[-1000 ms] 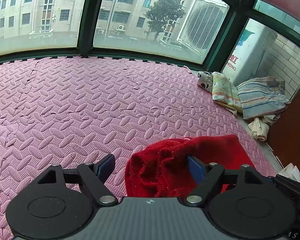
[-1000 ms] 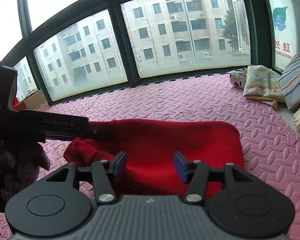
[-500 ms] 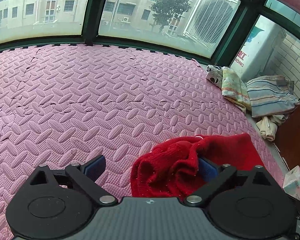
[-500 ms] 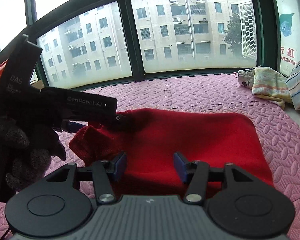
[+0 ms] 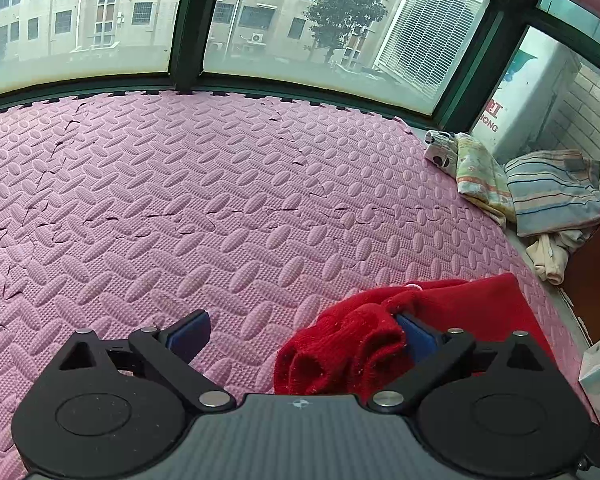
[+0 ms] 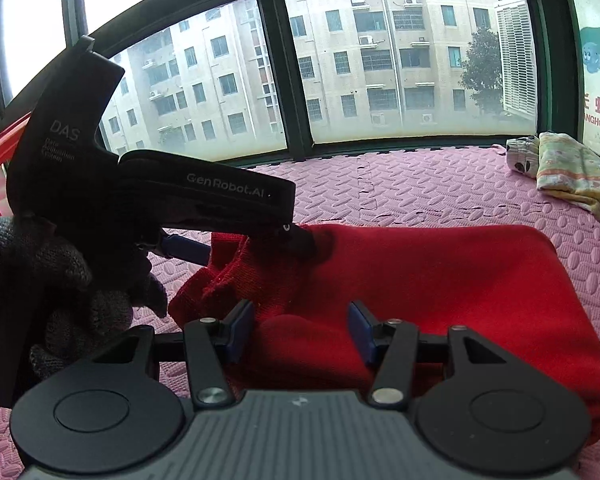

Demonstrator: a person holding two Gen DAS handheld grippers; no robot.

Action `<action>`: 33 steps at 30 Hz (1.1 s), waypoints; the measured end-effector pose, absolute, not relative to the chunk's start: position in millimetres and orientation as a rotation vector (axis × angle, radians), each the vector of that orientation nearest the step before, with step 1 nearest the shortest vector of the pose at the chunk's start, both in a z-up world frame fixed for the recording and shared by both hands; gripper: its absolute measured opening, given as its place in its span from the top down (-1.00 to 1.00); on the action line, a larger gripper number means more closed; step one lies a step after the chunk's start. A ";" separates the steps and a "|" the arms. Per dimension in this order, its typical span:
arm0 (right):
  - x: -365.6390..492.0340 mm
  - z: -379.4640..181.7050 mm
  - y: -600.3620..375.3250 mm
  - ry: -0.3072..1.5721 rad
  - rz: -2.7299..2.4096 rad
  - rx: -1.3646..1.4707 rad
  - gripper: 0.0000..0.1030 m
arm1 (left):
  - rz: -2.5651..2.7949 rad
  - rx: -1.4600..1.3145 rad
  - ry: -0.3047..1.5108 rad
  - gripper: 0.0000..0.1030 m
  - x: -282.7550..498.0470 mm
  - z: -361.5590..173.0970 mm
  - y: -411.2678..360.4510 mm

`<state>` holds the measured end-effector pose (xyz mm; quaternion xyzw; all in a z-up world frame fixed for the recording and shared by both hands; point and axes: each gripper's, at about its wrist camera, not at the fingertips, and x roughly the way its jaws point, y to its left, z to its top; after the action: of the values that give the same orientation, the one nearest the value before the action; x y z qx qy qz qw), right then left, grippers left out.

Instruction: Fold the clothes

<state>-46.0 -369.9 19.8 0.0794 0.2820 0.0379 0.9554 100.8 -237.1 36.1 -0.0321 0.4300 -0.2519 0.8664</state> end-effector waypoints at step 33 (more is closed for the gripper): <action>-50.0 48.7 -410.2 0.529 -0.003 0.153 -0.19 | -0.527 -0.125 0.938 -1.00 113.9 16.0 -233.2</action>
<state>-50.0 -410.2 48.7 0.0755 0.2611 -0.0015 0.9624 113.9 -233.2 16.0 -0.0593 0.4465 -0.2508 0.8569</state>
